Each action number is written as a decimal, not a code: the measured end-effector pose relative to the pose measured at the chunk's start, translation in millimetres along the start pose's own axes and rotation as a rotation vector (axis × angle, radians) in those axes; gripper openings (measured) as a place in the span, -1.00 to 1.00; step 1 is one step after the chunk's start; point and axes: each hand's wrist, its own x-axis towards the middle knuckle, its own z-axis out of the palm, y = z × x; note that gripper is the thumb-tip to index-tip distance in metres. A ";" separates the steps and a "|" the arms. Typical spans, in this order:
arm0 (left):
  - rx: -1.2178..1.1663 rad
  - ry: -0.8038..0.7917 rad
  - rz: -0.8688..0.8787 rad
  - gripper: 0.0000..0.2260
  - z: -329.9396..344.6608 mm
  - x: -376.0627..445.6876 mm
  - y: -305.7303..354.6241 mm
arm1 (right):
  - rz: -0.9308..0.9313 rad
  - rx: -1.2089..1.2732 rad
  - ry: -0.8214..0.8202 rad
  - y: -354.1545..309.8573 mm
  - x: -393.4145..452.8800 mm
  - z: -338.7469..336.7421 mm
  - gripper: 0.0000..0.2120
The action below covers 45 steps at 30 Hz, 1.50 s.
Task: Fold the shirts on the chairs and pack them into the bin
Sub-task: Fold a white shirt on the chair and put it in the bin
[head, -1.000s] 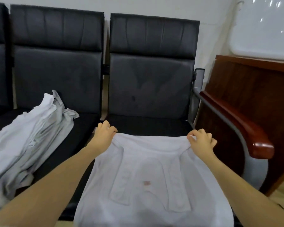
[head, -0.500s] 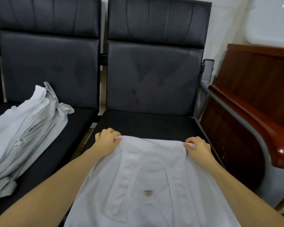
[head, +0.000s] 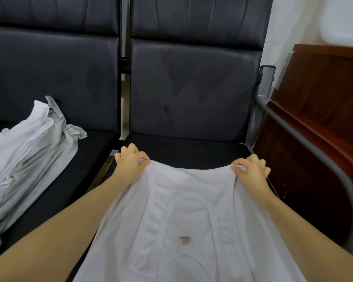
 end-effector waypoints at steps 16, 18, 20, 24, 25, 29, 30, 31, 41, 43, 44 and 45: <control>-0.022 0.477 0.128 -0.87 -62.8 62.4 31.2 | -0.034 0.067 0.401 -57.5 60.7 -50.6 -0.86; -0.020 0.484 0.154 -0.87 -71.8 51.7 30.7 | -0.035 0.082 0.408 -58.9 50.1 -56.2 -0.86; -0.007 0.491 0.169 -0.87 -80.2 38.3 28.3 | -0.042 0.096 0.414 -58.3 36.6 -62.7 -0.86; -0.001 0.466 0.170 -0.85 -98.3 5.1 24.2 | -0.054 0.152 0.429 -55.7 1.5 -79.8 -0.87; -0.005 0.467 0.168 -0.85 -102.2 -4.6 23.4 | -0.050 0.177 0.432 -55.5 -8.2 -83.9 -0.87; 0.004 0.473 0.167 -0.83 -114.8 -47.6 20.5 | -0.053 0.216 0.419 -55.8 -48.3 -99.2 -0.88; 0.007 0.473 0.167 -0.83 -117.6 -58.3 19.5 | -0.060 0.210 0.410 -56.3 -58.3 -103.2 -0.88; 0.006 0.474 0.167 -0.84 -120.2 -68.8 18.2 | -0.065 0.207 0.401 -56.5 -68.0 -107.5 -0.88; -0.069 0.536 0.173 -0.74 -111.8 -168.2 5.5 | -0.075 0.288 0.278 -29.4 -164.4 -123.1 -0.90; -0.092 0.532 0.186 -0.67 -101.7 -186.1 3.7 | -0.061 0.283 0.243 -21.3 -181.6 -118.0 -0.88; -0.095 0.536 0.193 -0.63 -96.9 -193.9 2.5 | -0.059 0.278 0.232 -17.9 -188.7 -114.9 -0.87; -0.094 0.542 0.192 -0.60 -92.8 -200.7 1.1 | -0.054 0.275 0.224 -14.8 -194.7 -112.0 -0.87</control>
